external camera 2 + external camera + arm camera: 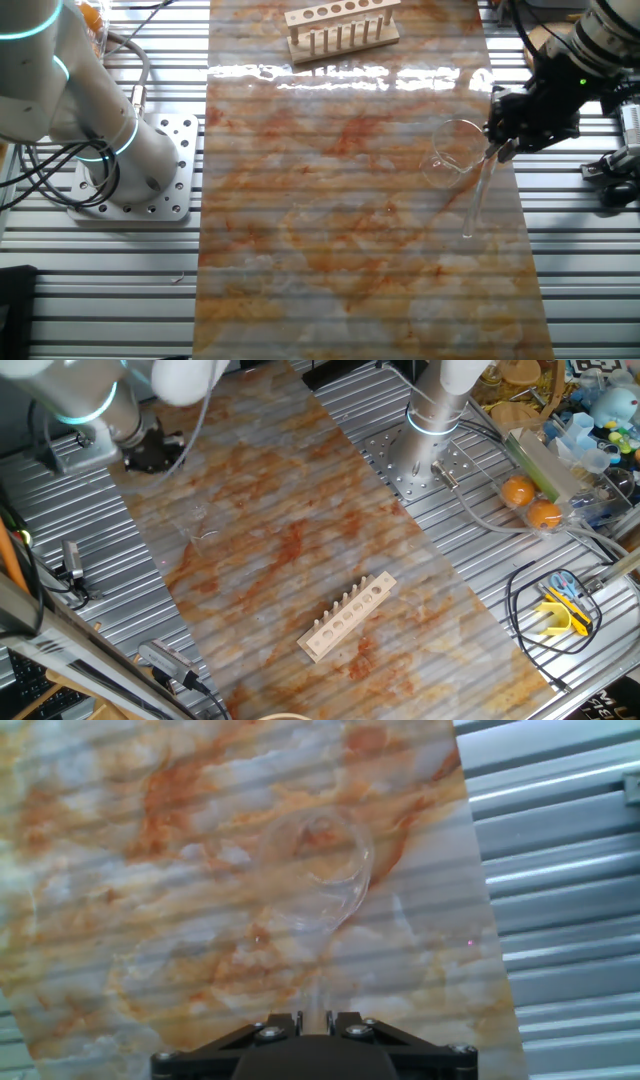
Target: Pour out the test tube
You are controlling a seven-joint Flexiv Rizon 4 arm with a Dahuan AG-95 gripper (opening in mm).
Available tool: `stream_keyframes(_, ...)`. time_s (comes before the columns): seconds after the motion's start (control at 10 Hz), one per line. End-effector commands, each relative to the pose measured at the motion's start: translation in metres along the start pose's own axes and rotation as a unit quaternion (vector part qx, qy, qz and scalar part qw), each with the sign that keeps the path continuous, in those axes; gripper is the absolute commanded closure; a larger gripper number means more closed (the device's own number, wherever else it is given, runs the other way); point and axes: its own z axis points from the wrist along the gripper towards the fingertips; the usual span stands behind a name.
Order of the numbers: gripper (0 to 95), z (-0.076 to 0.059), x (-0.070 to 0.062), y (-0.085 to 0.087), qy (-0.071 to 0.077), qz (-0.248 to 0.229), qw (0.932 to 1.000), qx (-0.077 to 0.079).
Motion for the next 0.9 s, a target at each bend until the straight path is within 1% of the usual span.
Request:
stream_keyframes(0.1, 95.0, 0.004, -0.009, 0.0, 0.012, -0.001, 0.9999, 0.002)
stream_keyframes(0.3, 95.0, 0.009, -0.018, -0.001, 0.02, -0.006, 0.9998, 0.001)
stream_keyframes(0.5, 95.0, 0.013, -0.02, -0.002, 0.031, -0.008, 0.9995, 0.0)
stream_keyframes(0.9, 95.0, 0.019, -0.026, -0.001, 0.046, -0.017, 0.9988, 0.002)
